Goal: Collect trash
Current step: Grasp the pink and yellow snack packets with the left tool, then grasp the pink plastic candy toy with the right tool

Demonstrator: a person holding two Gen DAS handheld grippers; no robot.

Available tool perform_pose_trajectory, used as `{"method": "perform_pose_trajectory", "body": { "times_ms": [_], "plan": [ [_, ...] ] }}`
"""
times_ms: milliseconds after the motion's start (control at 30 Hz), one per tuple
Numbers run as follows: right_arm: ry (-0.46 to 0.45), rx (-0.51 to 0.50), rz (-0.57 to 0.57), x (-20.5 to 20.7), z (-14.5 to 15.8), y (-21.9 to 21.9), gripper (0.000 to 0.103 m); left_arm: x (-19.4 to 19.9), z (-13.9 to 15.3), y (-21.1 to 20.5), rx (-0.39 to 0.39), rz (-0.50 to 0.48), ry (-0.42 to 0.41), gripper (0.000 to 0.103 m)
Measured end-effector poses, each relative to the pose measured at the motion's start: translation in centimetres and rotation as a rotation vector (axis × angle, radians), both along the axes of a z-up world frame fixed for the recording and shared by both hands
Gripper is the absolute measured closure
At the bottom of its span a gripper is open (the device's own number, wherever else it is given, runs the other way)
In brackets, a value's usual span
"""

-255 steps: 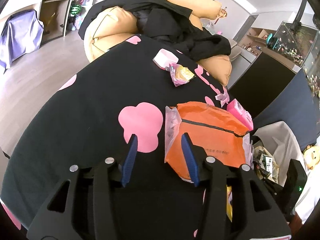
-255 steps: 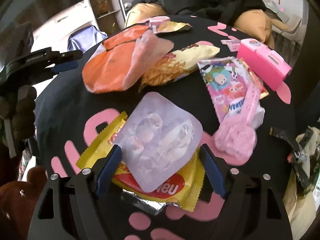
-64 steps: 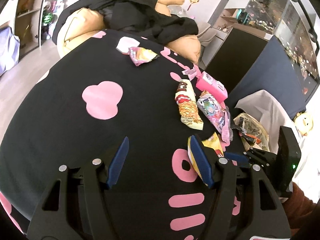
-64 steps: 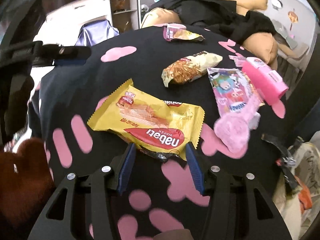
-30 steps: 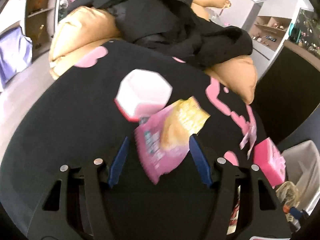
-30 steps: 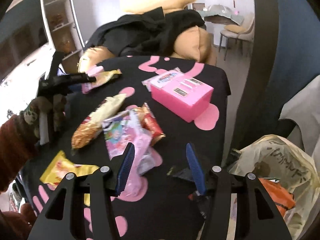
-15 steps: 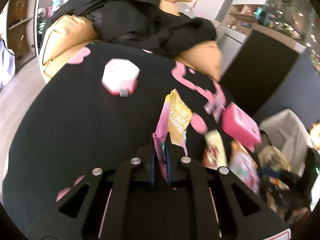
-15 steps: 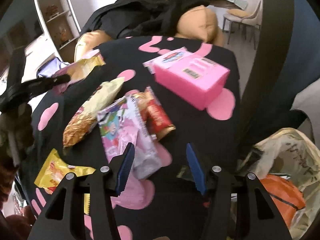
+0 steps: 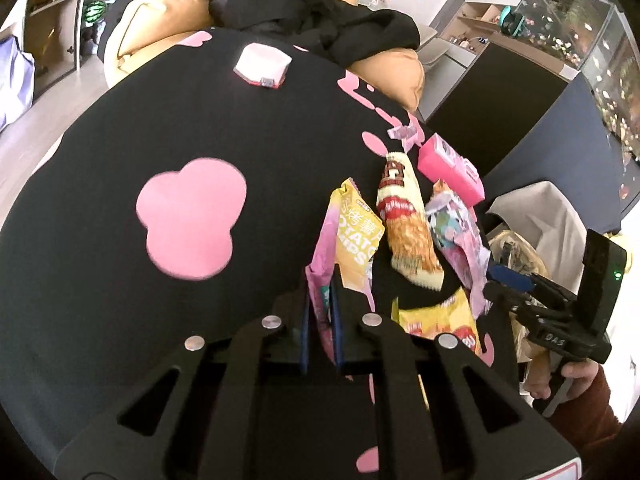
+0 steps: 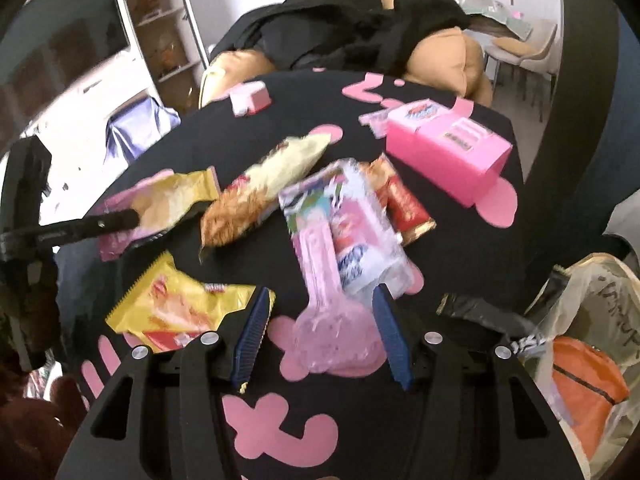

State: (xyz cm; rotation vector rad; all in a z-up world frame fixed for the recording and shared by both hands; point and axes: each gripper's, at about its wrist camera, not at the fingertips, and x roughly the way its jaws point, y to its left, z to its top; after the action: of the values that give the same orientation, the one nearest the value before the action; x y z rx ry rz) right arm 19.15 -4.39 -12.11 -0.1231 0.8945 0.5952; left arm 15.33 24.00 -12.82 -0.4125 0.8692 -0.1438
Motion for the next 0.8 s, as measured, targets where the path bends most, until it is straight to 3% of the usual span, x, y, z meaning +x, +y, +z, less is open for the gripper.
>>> {"method": "perform_pose_trajectory", "body": {
  "times_ms": [133,267,500,700,733,767,800],
  "plan": [
    [0.0,-0.049,-0.015,0.1,-1.2,0.2,0.055,-0.6,0.0,-0.3,0.012,0.002,0.002,0.095],
    [0.035,0.015,-0.012,-0.2,-1.2,-0.7,0.056,-0.6,0.3,-0.6,0.046,0.009,-0.008,0.08],
    [0.022,0.039,-0.035,-1.3,-0.7,-2.0,0.056,0.8,0.3,-1.1,0.101,0.026,0.0,0.076],
    [0.022,0.045,-0.037,-1.8,-0.7,-2.2,0.056,2.0,0.3,-1.3,0.11,0.037,-0.004,0.077],
    [0.019,0.045,-0.037,-1.8,-0.6,-2.2,0.056,2.0,0.3,-1.3,0.106,0.035,-0.005,0.08],
    [0.014,0.045,-0.036,-1.9,-0.4,-2.1,0.056,2.1,0.4,-1.4,0.101,0.03,-0.007,0.09],
    [0.007,0.044,-0.035,-1.9,-0.2,-2.1,0.056,2.1,0.5,-1.5,0.102,0.028,-0.011,0.092]
  ]
}}
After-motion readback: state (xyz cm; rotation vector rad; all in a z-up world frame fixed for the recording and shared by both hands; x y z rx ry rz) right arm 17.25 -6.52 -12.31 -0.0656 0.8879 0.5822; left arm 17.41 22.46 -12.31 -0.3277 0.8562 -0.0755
